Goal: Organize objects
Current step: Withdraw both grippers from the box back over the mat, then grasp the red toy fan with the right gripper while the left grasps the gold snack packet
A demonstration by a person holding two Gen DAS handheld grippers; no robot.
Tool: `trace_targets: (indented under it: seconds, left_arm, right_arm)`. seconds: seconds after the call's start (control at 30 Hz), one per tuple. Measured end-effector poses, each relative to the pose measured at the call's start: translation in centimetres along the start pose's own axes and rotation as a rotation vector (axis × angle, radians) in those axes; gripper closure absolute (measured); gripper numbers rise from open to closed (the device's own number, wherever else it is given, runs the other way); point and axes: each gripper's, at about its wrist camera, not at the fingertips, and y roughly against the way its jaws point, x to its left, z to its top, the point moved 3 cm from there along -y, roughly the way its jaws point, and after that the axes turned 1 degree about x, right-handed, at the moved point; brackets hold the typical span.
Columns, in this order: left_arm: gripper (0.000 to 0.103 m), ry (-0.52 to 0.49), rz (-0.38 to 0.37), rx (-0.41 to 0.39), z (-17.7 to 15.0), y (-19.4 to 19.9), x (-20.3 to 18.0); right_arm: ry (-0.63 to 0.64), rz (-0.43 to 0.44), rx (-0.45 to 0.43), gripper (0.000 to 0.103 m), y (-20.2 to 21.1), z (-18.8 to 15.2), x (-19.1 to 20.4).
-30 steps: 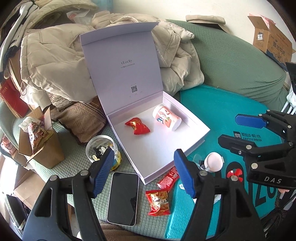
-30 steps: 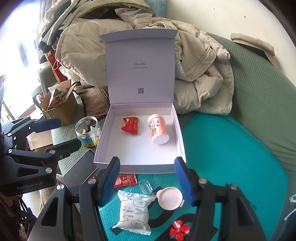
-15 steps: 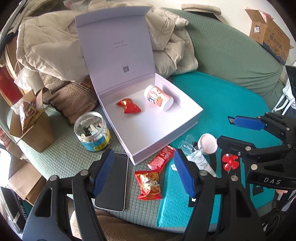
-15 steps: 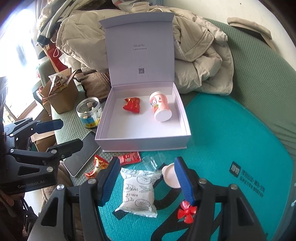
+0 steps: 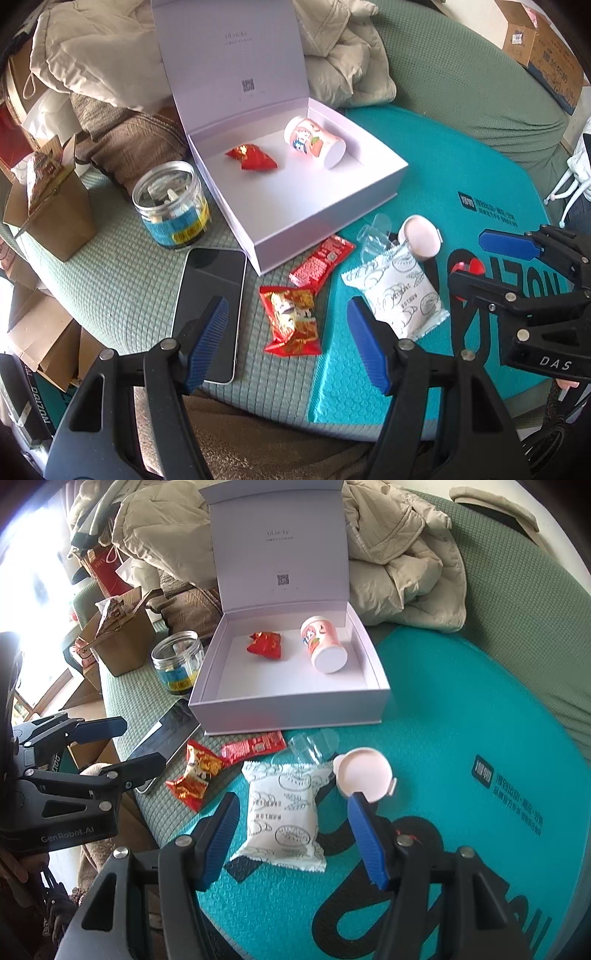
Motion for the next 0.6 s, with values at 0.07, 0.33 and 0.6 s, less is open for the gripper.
trace_targets:
  seconds: [0.07, 0.33, 0.6]
  left_arm:
    - [0.037, 0.003, -0.002, 0.016, -0.5, -0.4, -0.1]
    - [0.037, 0.019, 0.006, 0.065, -2.2, -1.5, -0.4]
    - [0.037, 0.048, -0.011, 0.105, -3.2, -3.1, -1.1]
  right_arm:
    - [-0.004, 0.003, 0.009, 0.041, -0.2, -0.6, -0.1]
    - [-0.028, 0.0, 0.042, 0.041, -0.9, -3.0, -0.9]
    - [-0.065, -0.009, 0.042, 0.041, -1.6, -4.8, -2.3]
